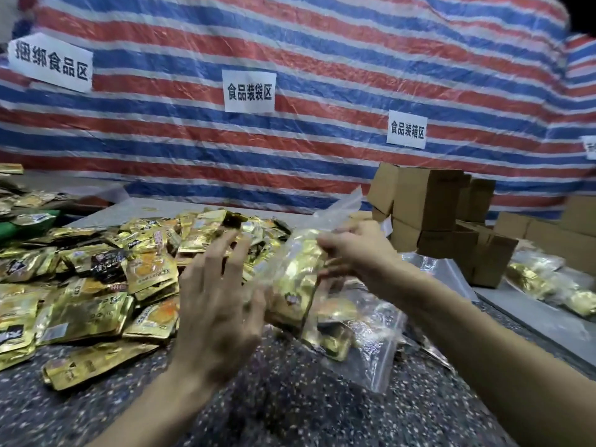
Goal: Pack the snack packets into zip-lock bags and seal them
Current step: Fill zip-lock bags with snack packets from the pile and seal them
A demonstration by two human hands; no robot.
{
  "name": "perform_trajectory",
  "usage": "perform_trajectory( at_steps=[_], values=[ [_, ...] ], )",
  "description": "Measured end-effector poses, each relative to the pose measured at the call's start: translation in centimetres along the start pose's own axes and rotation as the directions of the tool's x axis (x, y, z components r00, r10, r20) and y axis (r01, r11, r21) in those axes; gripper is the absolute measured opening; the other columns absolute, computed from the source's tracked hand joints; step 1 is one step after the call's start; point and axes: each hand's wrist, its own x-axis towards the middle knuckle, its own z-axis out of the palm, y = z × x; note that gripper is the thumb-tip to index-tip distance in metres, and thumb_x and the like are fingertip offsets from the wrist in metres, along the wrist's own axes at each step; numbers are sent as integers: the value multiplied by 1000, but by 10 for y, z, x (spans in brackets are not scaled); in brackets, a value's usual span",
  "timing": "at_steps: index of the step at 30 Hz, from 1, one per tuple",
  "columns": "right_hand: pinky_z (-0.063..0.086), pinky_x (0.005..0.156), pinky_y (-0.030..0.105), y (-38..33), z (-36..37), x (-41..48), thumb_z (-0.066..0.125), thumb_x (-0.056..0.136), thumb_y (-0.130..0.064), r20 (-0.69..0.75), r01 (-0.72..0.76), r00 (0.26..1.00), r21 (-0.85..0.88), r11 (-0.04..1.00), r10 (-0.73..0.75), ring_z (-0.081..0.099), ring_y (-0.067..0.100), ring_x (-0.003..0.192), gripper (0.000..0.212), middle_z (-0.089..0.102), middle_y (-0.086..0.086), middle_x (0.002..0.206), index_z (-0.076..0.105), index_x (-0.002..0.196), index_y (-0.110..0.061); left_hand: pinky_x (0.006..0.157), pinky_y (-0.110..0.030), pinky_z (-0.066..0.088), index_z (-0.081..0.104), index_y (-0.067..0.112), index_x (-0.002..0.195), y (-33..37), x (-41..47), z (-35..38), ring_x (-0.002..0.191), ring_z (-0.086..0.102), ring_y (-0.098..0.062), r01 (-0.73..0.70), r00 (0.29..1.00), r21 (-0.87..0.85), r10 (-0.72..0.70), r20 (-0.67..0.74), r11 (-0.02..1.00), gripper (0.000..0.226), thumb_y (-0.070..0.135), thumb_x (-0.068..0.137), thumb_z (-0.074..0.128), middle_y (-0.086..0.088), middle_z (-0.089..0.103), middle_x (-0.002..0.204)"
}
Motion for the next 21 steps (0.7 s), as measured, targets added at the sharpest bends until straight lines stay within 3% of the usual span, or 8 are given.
perform_trajectory(
  at_steps=[2,7,9,11,13,15,19,21],
  values=[
    [61,78,50,-12,-12,28,56,90,7,-151,-30,987,136,990,51,66,22,55,8,55,16,85,58,95,1,109,-53,33,40,14,144,-4,-11,16,130,44,-26,-18,997,-7,19,70,1000,60,34,88,46,-11,44,147],
    [64,70,45,-16,-39,95,36,93,8,-362,10,916,449,894,172,64,33,101,41,48,19,133,46,132,1,97,-55,49,56,13,130,-8,-34,45,116,54,-21,-165,967,41,154,205,985,50,32,84,49,-9,61,129],
    [64,72,44,1,-45,111,34,99,-1,-446,-15,860,464,885,249,60,27,88,45,41,17,143,35,144,-4,93,-52,53,62,14,124,-11,-37,49,109,60,-20,-210,948,52,190,253,976,47,31,83,48,-5,64,122],
    [64,71,40,23,-46,114,36,104,-11,-437,-138,839,408,902,325,63,29,88,41,48,20,134,35,144,-4,97,-46,51,65,17,121,-13,-42,50,106,64,-19,-249,928,49,224,297,967,45,32,82,47,-2,67,118],
    [64,63,38,43,-47,112,36,106,-16,-326,-250,868,362,898,374,65,39,108,41,51,25,136,37,144,0,101,-36,41,66,20,118,-14,-46,50,104,64,-16,-267,913,33,242,328,963,43,35,82,47,1,68,117],
    [60,47,40,55,-50,107,29,109,-17,-281,-308,836,472,826,472,63,47,109,40,46,37,135,35,143,3,100,-31,41,68,21,113,-14,-48,49,102,66,-13,-260,906,12,239,350,966,41,37,82,47,2,70,115],
    [59,45,29,51,-54,91,32,108,-27,-129,-377,838,567,732,531,72,33,59,36,62,42,93,45,120,4,93,-36,48,69,23,110,-10,-49,49,101,67,-10,-235,900,-23,227,373,972,38,36,84,46,4,71,112],
    [60,51,25,47,-46,80,35,107,-31,-48,-420,860,500,758,508,72,27,57,50,72,33,86,56,114,13,93,-34,46,68,24,110,-8,-49,48,101,66,-9,-213,901,-33,209,380,977,37,36,84,46,5,71,112]
  ],
)
